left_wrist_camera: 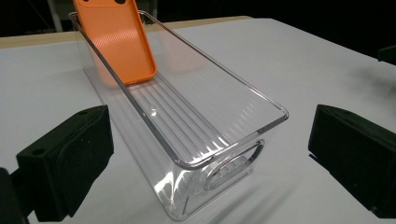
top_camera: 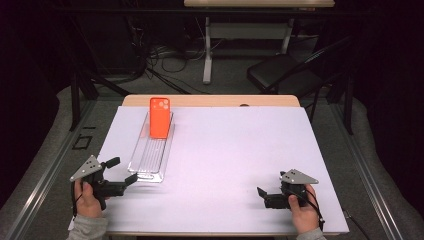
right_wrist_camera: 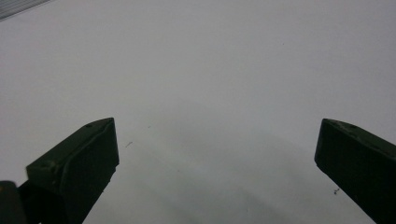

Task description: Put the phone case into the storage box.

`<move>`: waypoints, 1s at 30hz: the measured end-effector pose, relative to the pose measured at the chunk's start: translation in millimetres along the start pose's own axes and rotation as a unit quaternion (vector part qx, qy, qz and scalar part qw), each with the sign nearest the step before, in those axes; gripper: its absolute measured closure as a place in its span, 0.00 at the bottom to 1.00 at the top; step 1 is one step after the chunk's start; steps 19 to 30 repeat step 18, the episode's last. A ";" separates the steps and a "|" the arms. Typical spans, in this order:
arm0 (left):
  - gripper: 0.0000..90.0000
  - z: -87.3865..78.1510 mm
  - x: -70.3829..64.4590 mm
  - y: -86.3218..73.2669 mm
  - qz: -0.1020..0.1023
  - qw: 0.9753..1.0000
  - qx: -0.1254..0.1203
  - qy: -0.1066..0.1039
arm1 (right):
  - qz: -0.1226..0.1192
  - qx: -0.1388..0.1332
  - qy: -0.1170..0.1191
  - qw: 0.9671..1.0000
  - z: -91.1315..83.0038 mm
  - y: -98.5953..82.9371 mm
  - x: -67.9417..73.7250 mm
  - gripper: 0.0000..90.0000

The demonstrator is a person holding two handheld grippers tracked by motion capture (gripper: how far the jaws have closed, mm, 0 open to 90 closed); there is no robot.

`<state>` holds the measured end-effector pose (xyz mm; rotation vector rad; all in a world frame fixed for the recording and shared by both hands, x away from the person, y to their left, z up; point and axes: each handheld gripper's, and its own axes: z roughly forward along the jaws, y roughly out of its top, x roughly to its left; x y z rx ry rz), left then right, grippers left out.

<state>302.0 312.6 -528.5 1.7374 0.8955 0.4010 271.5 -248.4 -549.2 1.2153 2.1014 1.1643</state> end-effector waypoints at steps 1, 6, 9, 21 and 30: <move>0.01 0.1 0.1 -0.1 -0.003 1.000 -0.001 0.001 | 0.001 0.000 0.000 1.000 0.3 -0.1 -0.1 0.00; 0.01 0.6 -0.6 -0.6 -0.003 1.000 0.003 0.002 | 0.003 -0.001 -0.002 1.000 -0.2 -1.0 -0.8 0.00; 0.01 0.7 -1.1 -0.4 -0.003 1.000 0.003 0.003 | 0.010 0.000 -0.003 1.000 -0.8 -1.2 -1.4 0.00; 0.01 1.2 -0.2 -0.6 -0.007 1.000 0.004 0.005 | 0.027 -0.001 -0.011 1.000 -1.4 -2.6 -5.5 0.00; 0.01 1.2 -0.2 -0.6 -0.007 1.000 0.004 0.005 | 0.027 -0.001 -0.011 1.000 -1.4 -2.6 -5.5 0.00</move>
